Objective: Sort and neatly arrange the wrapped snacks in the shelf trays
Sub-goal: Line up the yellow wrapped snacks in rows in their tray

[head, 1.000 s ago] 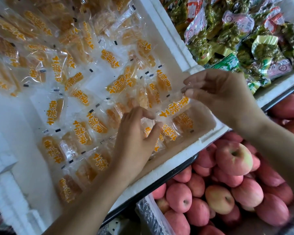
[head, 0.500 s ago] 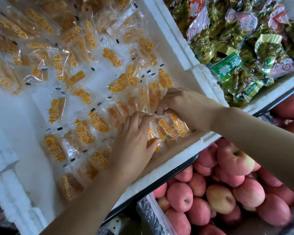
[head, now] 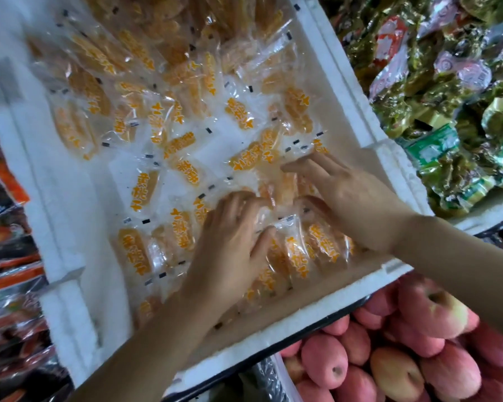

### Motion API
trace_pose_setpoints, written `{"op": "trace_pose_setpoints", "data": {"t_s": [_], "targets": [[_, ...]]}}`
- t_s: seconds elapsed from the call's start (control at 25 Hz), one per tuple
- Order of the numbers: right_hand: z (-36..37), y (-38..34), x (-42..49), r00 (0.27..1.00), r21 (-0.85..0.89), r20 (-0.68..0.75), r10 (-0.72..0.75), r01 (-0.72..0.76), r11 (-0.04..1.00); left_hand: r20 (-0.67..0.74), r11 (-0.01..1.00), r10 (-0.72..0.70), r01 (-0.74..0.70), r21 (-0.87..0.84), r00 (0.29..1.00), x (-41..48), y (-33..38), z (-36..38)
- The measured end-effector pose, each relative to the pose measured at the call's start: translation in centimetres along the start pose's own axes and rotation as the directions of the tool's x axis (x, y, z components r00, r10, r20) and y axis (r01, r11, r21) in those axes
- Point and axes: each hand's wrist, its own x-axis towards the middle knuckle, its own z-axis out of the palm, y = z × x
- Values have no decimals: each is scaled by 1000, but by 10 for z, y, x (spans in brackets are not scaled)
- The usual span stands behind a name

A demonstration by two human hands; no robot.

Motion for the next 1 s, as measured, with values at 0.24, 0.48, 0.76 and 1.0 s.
{"op": "trace_pose_setpoints", "data": {"t_s": [0.24, 0.48, 0.76, 1.0], "targets": [[36, -33, 97, 988, 139, 124, 94, -112, 984, -166, 873, -431, 456, 172, 887, 22, -76, -44], [72, -76, 146, 955, 27, 148, 258, -264, 964, -81, 785, -612, 616, 59, 787, 33, -109, -54], [44, -82, 155, 892, 331, 104, 441, -449, 830, -260, 797, -602, 586, -144, 755, 33, -100, -85], [33, -106, 92, 921, 465, 162, 354, -388, 796, 13, 757, -619, 602, -254, 785, -5, -67, -100]]}}
